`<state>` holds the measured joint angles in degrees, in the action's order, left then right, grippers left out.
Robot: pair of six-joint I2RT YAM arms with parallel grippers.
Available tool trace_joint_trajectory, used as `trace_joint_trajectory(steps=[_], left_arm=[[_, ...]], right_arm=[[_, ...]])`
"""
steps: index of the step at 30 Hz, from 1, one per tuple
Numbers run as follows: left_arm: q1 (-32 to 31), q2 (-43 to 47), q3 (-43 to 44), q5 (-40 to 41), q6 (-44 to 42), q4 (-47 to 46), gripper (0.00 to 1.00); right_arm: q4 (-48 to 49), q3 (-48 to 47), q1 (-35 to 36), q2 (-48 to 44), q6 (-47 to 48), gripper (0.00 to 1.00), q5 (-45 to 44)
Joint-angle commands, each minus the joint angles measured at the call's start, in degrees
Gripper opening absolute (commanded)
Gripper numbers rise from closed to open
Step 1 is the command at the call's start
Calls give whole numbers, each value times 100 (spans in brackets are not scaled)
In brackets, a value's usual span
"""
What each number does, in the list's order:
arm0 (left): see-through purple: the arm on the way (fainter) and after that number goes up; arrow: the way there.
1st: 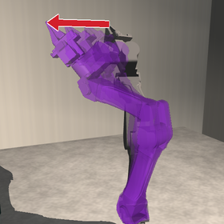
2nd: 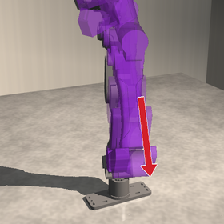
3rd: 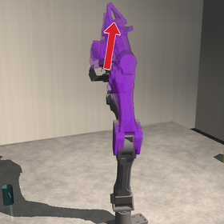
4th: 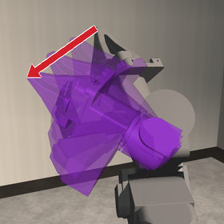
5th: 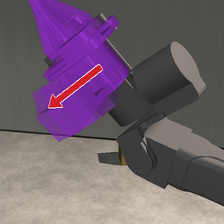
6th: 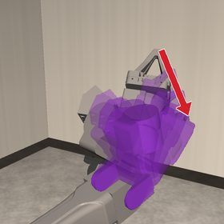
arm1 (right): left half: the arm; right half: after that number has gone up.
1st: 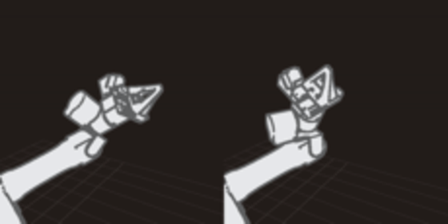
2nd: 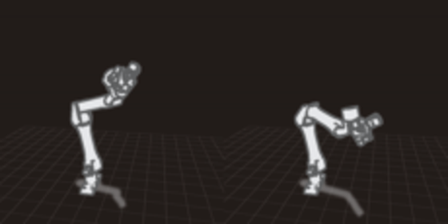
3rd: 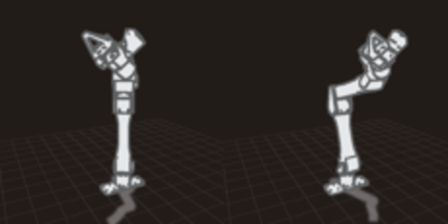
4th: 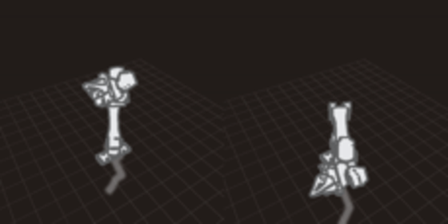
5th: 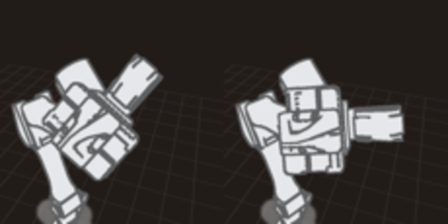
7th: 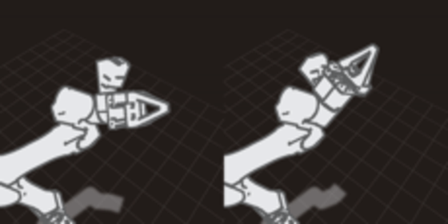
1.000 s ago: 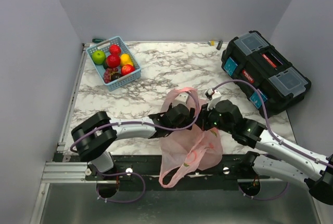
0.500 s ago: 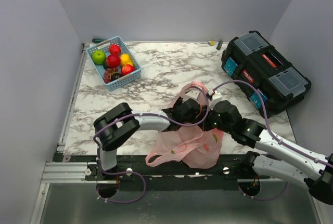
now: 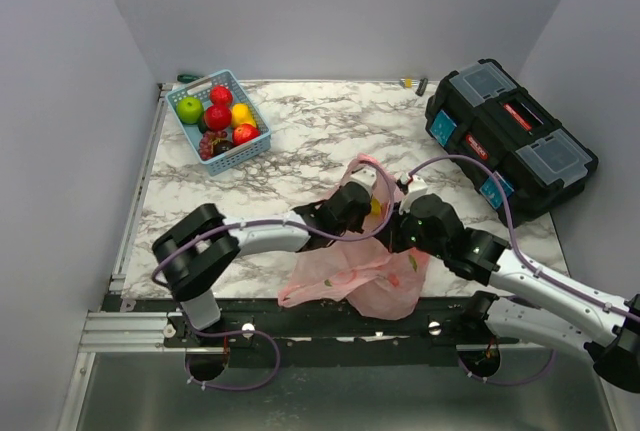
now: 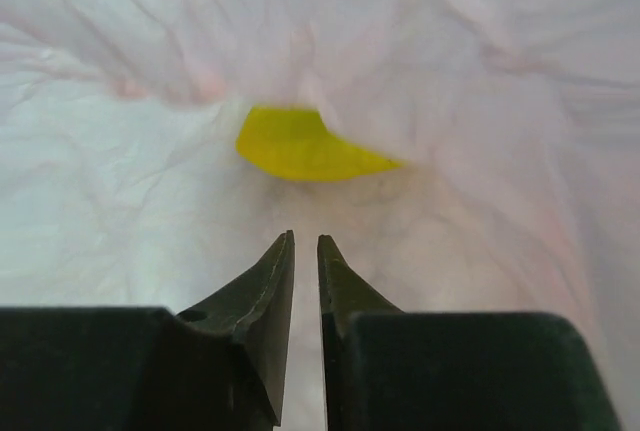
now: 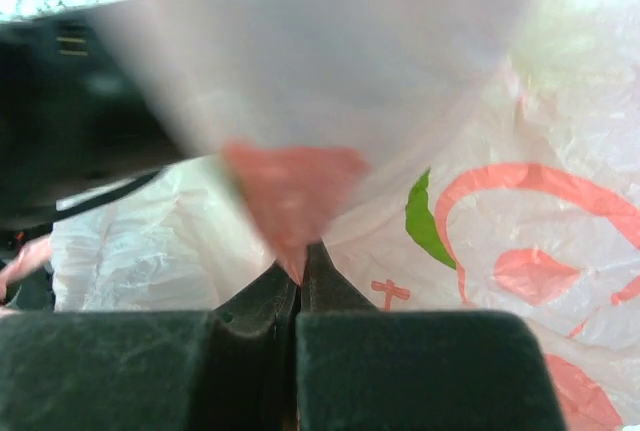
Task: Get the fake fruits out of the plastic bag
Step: Adjust the plastic bag at the center of the board, then take out the fake fruit from the plastic bag.
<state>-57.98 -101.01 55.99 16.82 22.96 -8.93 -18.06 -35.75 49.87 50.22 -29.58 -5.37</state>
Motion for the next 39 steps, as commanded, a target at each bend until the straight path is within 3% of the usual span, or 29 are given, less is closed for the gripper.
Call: trace_joint_trajectory(steps=[1,9,15,17,19,21,24,27,32,39], left_arm=[[-17,1119,-414,-430,-92,237,13],[-21,2048,-1156,-769,284,495,13],[-19,2071,-1816,-1511,1200,-109,23],[-12,1749,-1787,-1497,1527,-172,24],[25,1386,-1612,-1337,1686,-74,23],[198,1095,-1438,-1255,1931,74,23],[522,856,-1435,-1467,2239,-121,21],[586,852,-1602,-1537,2250,-467,21],[583,968,-1927,-1679,2188,-729,22],[569,2040,-2814,-1897,1908,-1129,41]], right_arm=[[-85,143,23,130,-153,1,-584],[-7,42,24,499,-89,1,-807],[706,-1013,23,1060,1215,1,-1200],[588,-1805,24,1519,1622,1,-750],[66,-2788,39,1874,1816,1,525],[-219,-3187,265,1856,1599,1,1402],[477,-2100,519,819,1095,1,1776],[646,-852,511,5,632,1,496],[-287,-456,509,394,96,1,-979],[-191,-179,508,781,-112,1,-764]])
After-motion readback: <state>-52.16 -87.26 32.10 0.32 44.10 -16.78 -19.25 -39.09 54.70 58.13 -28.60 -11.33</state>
